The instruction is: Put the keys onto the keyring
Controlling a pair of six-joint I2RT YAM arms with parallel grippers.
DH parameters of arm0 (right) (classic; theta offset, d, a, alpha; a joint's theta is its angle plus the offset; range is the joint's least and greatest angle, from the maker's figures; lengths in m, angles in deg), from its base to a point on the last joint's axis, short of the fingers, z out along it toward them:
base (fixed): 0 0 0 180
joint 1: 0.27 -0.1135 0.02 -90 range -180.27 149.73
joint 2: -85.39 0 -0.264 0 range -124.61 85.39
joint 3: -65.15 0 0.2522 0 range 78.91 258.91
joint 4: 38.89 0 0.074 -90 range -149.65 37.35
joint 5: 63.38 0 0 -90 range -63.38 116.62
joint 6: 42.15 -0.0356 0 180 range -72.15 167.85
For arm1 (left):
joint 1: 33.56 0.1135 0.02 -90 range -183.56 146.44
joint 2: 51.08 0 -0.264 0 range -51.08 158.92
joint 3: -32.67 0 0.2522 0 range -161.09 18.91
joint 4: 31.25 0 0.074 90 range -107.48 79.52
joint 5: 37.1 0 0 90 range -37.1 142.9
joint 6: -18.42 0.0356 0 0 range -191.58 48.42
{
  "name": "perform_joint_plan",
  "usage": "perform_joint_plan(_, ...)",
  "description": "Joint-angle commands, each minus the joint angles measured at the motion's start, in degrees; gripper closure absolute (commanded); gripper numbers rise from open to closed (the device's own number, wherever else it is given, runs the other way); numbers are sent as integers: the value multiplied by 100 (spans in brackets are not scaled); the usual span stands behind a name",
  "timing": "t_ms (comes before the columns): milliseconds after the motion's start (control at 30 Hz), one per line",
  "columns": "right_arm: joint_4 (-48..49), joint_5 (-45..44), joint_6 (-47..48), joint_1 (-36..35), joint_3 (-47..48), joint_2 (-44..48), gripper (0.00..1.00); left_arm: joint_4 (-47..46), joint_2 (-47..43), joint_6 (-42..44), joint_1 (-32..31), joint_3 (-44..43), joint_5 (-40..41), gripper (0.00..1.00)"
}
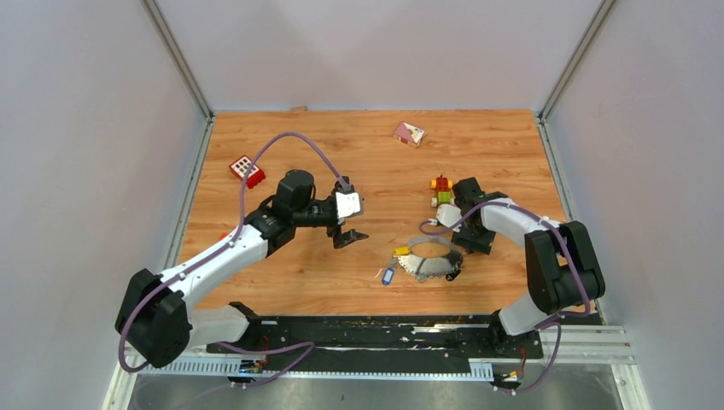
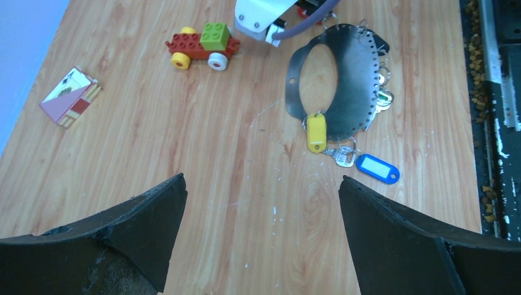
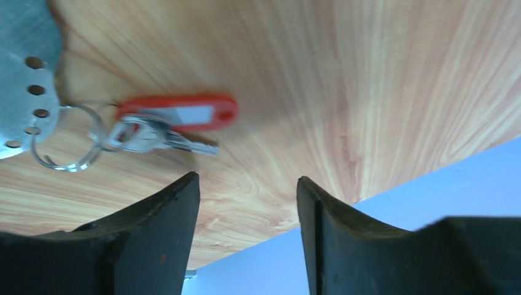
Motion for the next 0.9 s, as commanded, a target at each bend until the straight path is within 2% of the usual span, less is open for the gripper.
perform_joint_plan(0,16,-41,67,159,316,34,36,35,-245,33,-10,87,589,0)
perform_joint_plan(200,-96,-40,140,439,559,305,22,-343,-450,-308,39,212,1538,0)
perform_joint_plan(400,-104,275,-67,792,1134,600,0,-961,-501,-974,321,272,2651,0)
perform_joint_plan(633,240,1210,-1166,1192,1833,981,0,-1391,-640,-1836,1098,287,3046,0)
perform_joint_plan(867,489,2225,-2412,1210,2085,1605,0,-2519,-1386,-2099,1630,1090,3350,0)
